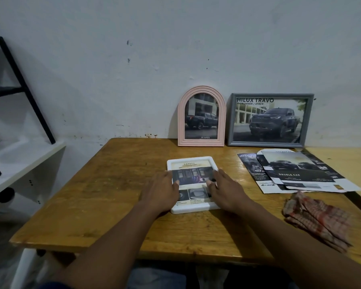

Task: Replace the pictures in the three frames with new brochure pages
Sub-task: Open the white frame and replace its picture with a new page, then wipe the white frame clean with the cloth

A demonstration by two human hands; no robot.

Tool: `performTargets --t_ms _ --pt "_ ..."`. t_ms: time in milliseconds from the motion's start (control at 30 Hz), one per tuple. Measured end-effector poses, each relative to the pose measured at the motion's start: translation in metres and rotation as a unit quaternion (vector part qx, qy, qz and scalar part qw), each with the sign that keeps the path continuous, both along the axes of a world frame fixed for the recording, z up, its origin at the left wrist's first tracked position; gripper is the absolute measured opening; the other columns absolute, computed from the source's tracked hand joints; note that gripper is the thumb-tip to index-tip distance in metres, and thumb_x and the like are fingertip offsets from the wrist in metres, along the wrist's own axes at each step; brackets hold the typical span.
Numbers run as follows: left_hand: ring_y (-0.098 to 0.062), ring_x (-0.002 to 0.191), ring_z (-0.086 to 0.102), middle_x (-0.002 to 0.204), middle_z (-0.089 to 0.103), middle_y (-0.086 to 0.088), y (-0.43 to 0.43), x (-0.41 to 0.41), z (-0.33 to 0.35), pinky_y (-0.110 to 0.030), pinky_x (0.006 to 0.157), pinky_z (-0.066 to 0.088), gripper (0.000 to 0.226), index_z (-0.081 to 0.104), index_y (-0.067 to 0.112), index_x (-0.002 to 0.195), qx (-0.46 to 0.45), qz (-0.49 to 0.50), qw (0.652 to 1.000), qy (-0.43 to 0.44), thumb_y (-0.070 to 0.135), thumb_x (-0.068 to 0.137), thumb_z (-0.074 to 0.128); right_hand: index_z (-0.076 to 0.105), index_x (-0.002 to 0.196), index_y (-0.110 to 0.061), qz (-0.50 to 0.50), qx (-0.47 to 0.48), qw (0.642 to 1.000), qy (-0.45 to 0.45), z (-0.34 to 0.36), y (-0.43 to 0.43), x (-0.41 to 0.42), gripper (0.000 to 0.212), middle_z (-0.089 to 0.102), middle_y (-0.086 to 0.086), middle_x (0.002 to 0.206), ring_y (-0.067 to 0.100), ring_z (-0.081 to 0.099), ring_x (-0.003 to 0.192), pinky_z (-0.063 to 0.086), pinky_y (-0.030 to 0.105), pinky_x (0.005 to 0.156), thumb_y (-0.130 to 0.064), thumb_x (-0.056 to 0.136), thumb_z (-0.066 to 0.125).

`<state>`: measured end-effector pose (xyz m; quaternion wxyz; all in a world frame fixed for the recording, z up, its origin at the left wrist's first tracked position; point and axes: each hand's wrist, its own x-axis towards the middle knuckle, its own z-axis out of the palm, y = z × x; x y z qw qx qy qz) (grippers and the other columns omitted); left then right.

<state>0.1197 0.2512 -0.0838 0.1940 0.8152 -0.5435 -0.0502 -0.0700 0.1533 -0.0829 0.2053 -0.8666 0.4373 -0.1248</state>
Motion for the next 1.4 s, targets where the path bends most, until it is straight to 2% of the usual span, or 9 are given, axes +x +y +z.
performTargets --t_ms 233,500,600,767,933,1033,1167,1267,1400 --pt "-0.026 0.137 0.043 0.153 0.045 -0.006 -0.007 -0.015 -0.006 -0.047 0.111 0.041 0.054 0.037 0.016 0.151 0.031 -0.002 0.999 0.024 0.045 0.106 0.036 0.024 0.155 -0.020 -0.039 0.030 0.999 0.023 0.022 0.009 -0.041 0.063 0.032 0.006 0.160 0.029 0.035 0.143 0.035 0.054 0.113 -0.048 0.102 0.044" --pt "-0.026 0.144 0.038 0.157 0.042 -0.007 -0.014 -0.035 0.000 -0.041 0.115 0.033 0.053 0.037 0.013 0.153 0.024 -0.021 0.999 0.013 0.042 0.108 0.036 0.012 0.158 -0.024 -0.225 0.052 0.953 0.194 0.034 0.000 -0.116 0.086 0.007 0.013 0.167 0.043 0.003 0.151 0.011 0.068 0.115 -0.060 0.091 0.053" --pt "-0.027 0.148 0.032 0.160 0.038 -0.006 -0.012 -0.035 -0.001 -0.041 0.118 0.028 0.054 0.035 0.015 0.155 0.020 -0.032 0.999 0.018 0.043 0.109 0.034 0.029 0.151 -0.014 -0.274 0.123 0.927 0.225 0.032 -0.001 -0.133 0.087 0.032 0.022 0.155 0.052 0.031 0.139 0.030 0.070 0.109 -0.055 0.080 0.055" --pt "-0.028 0.153 0.023 0.165 0.030 -0.004 -0.013 -0.026 -0.004 -0.045 0.123 0.024 0.058 0.031 0.017 0.158 0.028 -0.043 0.998 0.030 0.047 0.108 0.031 0.049 0.132 -0.013 -0.226 -0.059 0.943 0.236 0.037 0.020 -0.130 0.034 0.059 0.010 0.130 0.032 0.057 0.119 0.045 0.040 0.088 -0.019 0.099 0.045" --pt "-0.027 0.147 0.035 0.158 0.044 -0.004 -0.022 -0.011 -0.006 -0.048 0.117 0.035 0.057 0.038 0.019 0.155 0.013 -0.033 0.998 0.061 0.048 0.107 0.034 0.054 0.117 -0.014 -0.166 -0.086 0.977 0.104 0.056 0.014 -0.098 0.021 0.064 0.008 0.110 0.022 0.059 0.091 0.050 0.033 0.073 -0.015 0.096 0.058" --pt "-0.024 0.130 0.053 0.138 0.060 0.000 -0.028 -0.001 -0.004 -0.048 0.106 0.047 0.040 0.053 0.025 0.139 -0.007 -0.037 0.996 0.076 0.042 0.106 0.037 0.052 0.112 -0.018 -0.135 -0.069 0.988 -0.039 0.076 0.004 -0.065 0.020 0.064 0.001 0.100 0.018 0.061 0.088 0.055 0.035 0.074 -0.018 0.096 0.062" --pt "-0.020 0.120 0.057 0.127 0.063 0.003 -0.034 0.009 0.002 -0.046 0.105 0.048 0.027 0.058 0.027 0.126 -0.024 -0.038 0.996 0.078 0.033 0.107 0.040 0.055 0.107 -0.020 -0.057 -0.090 0.987 -0.116 0.091 -0.013 -0.009 0.011 0.055 -0.008 0.090 0.010 0.056 0.078 0.047 0.024 0.061 -0.015 0.098 0.059" --pt "-0.024 0.131 0.052 0.134 0.060 0.002 -0.041 0.016 -0.001 -0.046 0.108 0.045 0.027 0.055 0.030 0.130 -0.032 -0.041 0.996 0.074 0.033 0.107 0.043 0.064 0.109 -0.017 0.004 -0.098 0.986 -0.134 0.085 -0.026 0.033 0.015 0.062 -0.007 0.098 0.014 0.061 0.089 0.053 0.032 0.076 -0.011 0.097 0.059" --pt "-0.023 0.131 0.052 0.139 0.060 0.004 -0.052 0.020 -0.011 -0.050 0.107 0.046 0.037 0.053 0.033 0.138 -0.040 -0.047 0.995 0.076 0.037 0.104 0.041 0.068 0.115 -0.019 0.115 -0.062 0.991 -0.015 0.038 -0.042 0.055 0.023 0.068 0.003 0.114 0.023 0.058 0.103 0.047 0.035 0.085 -0.019 0.096 0.055"
